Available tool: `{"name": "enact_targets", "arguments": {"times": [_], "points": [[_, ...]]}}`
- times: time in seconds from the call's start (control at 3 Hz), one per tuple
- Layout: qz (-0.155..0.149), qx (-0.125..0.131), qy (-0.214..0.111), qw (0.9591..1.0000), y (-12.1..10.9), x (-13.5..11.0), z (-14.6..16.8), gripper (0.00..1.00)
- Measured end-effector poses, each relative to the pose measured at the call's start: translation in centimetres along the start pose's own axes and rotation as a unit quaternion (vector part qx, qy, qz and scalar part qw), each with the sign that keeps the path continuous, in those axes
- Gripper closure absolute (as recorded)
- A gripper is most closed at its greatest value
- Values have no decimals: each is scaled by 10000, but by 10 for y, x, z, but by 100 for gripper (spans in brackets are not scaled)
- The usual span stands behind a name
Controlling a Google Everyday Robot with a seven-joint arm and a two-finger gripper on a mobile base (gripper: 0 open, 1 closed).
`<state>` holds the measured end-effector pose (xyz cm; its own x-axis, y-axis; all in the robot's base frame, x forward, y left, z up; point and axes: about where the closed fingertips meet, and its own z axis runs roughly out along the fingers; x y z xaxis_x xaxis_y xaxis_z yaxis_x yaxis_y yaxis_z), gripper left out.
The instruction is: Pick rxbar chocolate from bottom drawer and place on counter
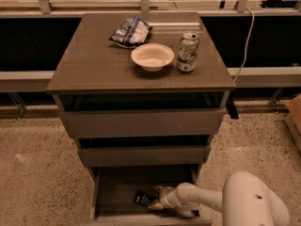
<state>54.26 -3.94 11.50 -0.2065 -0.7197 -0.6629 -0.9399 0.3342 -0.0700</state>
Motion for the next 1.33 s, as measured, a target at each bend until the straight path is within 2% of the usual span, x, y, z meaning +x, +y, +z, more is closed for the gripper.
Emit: {"name": "enact_targets", "arguments": {"times": [0.33,1.0,1.33], "points": [[-83,-37,32,10000,2,5,10,56],[-83,-37,32,10000,1,3,6,99],[-422,-235,-618,9969,6,-32,3,100]]}}
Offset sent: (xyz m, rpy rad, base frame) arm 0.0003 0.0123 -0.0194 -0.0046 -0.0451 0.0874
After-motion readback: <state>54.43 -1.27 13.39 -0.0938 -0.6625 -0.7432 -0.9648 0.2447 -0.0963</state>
